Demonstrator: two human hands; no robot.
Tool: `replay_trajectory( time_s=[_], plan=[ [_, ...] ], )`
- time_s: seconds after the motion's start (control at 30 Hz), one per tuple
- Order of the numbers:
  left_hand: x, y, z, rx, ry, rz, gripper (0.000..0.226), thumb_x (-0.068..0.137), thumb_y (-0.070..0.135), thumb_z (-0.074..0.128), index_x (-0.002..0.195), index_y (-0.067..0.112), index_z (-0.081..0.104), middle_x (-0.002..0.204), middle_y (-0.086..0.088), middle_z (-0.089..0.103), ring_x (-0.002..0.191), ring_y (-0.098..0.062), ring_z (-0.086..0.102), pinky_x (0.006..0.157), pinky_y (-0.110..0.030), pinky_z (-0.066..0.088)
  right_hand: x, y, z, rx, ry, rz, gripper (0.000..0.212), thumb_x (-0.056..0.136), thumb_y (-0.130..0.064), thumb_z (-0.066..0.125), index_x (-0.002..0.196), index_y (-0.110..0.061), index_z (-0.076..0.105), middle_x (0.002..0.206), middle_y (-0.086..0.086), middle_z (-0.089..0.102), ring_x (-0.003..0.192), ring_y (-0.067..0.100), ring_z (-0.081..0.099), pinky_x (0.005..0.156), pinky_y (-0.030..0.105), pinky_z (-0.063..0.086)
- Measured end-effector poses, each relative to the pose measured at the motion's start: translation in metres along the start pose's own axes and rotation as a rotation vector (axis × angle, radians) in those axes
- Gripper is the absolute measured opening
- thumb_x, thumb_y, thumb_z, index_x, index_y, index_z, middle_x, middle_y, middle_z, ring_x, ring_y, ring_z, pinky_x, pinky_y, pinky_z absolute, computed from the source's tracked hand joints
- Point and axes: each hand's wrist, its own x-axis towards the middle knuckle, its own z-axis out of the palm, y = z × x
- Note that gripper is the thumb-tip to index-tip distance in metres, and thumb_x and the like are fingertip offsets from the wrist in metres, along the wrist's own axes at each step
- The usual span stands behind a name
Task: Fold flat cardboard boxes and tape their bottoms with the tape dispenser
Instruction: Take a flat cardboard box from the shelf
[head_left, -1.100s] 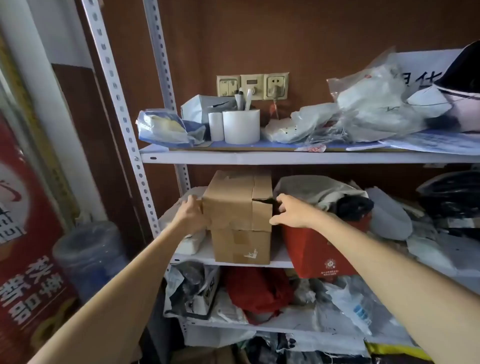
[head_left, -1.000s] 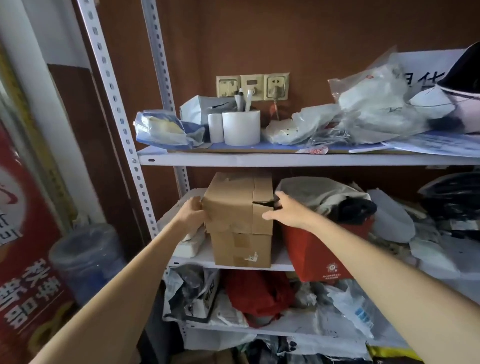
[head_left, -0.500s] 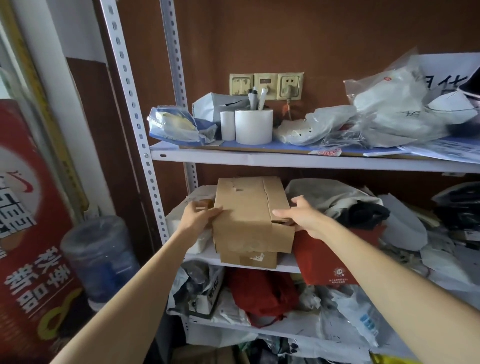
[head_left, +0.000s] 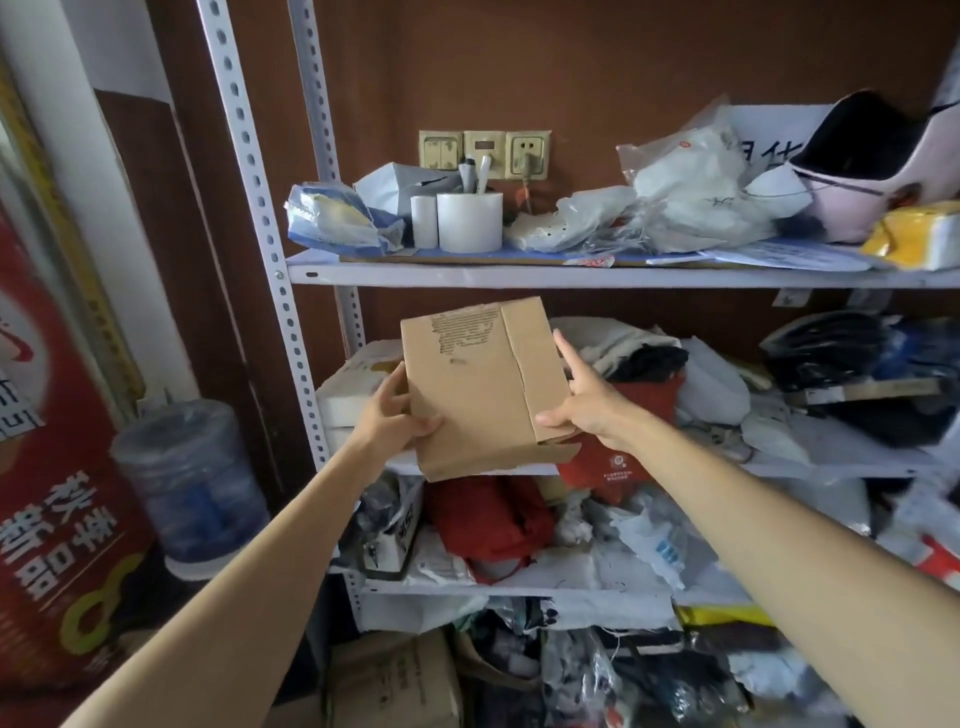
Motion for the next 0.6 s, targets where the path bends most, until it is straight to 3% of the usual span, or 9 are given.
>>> replay_trajectory(
  time_s=[0.13,0.23,0.33,0.4,0.5,0.6],
  plan=[
    [-0.022,-0.008,0.019,0.017,-0.103,0.001,0.087,0.071,-0.011,0.071,0.137,0.035,0.037,0.090,0.009,0.069,0.083,-0.009,0.066,0.061,-0.033,0.059,-0.059,0.004,-0.007,0.014,0.124,-0.024,0.113,0.070,0.018,0.067,0.147,-0.045,0.012,0.136,0.004,0.052,0.113,0.020,0.058,0.070,0.026,0.056],
    [-0.035,-0.010,0.062,0.003,-0.207,0.017,0.089,0.065,-0.005,0.070,0.135,0.037,0.036,0.074,0.019,0.068,0.077,-0.004,0.065,0.062,-0.032,0.057,-0.110,0.014,-0.029,-0.011,0.287,-0.031,0.113,0.069,0.017,0.069,0.148,-0.041,0.014,0.143,-0.004,0.043,0.118,0.014,0.051,0.081,0.031,0.056],
    [-0.047,-0.008,0.133,-0.014,-0.318,0.012,0.081,0.076,-0.008,0.066,0.137,0.038,0.038,0.090,0.007,0.066,0.090,-0.016,0.062,0.075,-0.040,0.054,-0.176,0.024,-0.072,-0.041,0.454,-0.010,0.110,0.071,0.011,0.073,0.149,-0.039,0.014,0.147,-0.008,0.036,0.123,0.012,0.047,0.090,0.038,0.053],
    [-0.061,-0.007,0.194,-0.013,-0.410,0.059,0.076,0.077,-0.004,0.067,0.136,0.037,0.040,0.096,0.001,0.066,0.091,-0.022,0.061,0.074,-0.042,0.051,-0.230,0.032,-0.108,-0.021,0.626,-0.015,0.103,0.071,0.006,0.076,0.148,-0.034,0.021,0.146,-0.008,0.037,0.124,0.006,0.042,0.096,0.034,0.049],
    [-0.097,-0.002,0.297,0.020,-0.556,0.165,0.077,0.077,-0.002,0.069,0.139,0.035,0.039,0.104,-0.002,0.063,0.092,-0.020,0.060,0.065,-0.032,0.054,-0.319,0.043,-0.166,-0.018,0.888,-0.006,0.094,0.065,0.006,0.079,0.138,-0.033,0.033,0.136,-0.004,0.046,0.120,0.013,0.047,0.088,0.032,0.048],
    [-0.155,0.005,0.401,0.002,-0.712,0.197,0.077,0.081,-0.002,0.068,0.143,0.027,0.032,0.109,-0.004,0.058,0.090,-0.016,0.058,0.061,-0.021,0.054,-0.424,0.057,-0.218,-0.056,1.089,0.022,0.094,0.058,0.005,0.082,0.133,-0.029,0.036,0.126,-0.005,0.050,0.116,0.021,0.052,0.092,0.043,0.048]
  ],
)
